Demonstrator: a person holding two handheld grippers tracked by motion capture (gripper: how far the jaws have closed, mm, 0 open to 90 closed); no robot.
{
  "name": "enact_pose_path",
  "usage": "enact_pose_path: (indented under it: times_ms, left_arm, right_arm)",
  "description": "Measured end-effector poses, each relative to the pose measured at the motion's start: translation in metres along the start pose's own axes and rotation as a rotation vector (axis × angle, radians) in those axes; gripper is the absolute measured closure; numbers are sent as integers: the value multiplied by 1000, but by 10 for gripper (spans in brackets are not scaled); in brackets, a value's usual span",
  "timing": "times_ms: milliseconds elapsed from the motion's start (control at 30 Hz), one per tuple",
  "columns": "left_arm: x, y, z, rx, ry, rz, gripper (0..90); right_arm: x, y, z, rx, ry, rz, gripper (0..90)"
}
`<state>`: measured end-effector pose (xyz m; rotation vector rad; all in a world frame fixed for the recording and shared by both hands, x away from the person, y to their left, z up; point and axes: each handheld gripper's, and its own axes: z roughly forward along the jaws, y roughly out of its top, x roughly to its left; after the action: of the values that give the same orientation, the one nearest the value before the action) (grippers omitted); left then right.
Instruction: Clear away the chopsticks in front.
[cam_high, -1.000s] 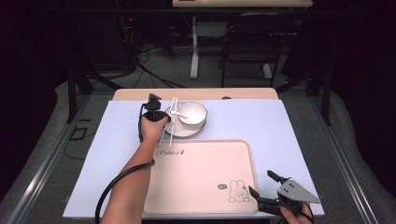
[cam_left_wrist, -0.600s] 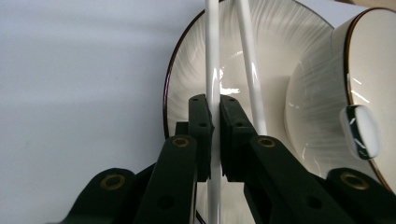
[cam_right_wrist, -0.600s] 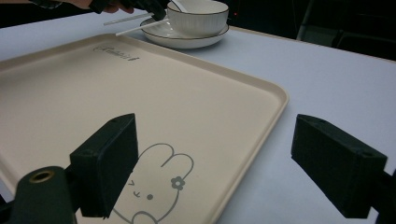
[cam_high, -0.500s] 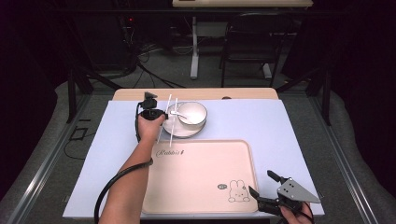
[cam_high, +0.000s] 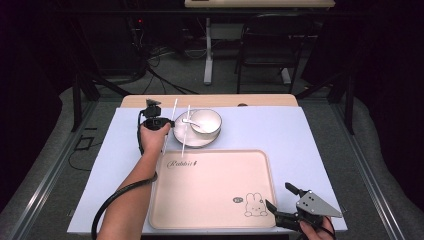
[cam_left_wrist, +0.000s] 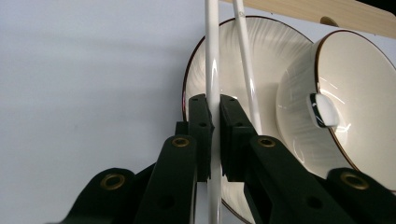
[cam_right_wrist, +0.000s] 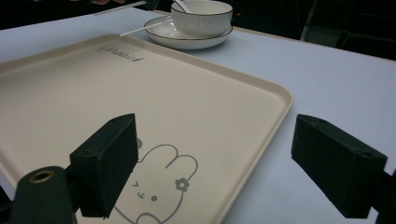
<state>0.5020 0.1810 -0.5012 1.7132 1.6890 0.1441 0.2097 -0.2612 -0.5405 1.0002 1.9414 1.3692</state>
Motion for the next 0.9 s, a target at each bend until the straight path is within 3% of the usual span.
enact_pose_path:
  times_ms: [367,567,767,900]
  left_arm:
    - [8,-16,-27,-40,-27,-21,850]
    - [12,-22,-38,-46,-20,-29,850]
    - [16,-31,-48,-54,-38,-26,850]
    - [16,-41,-53,-59,-60,-48,850]
  right_arm:
    - [-3,0,-1,-3,3,29,143]
    - [-4,0,-1,-5,10,34,143]
    - [-4,0,-1,-7,11,40,143]
    - [-4,0,-1,-8,11,42,143]
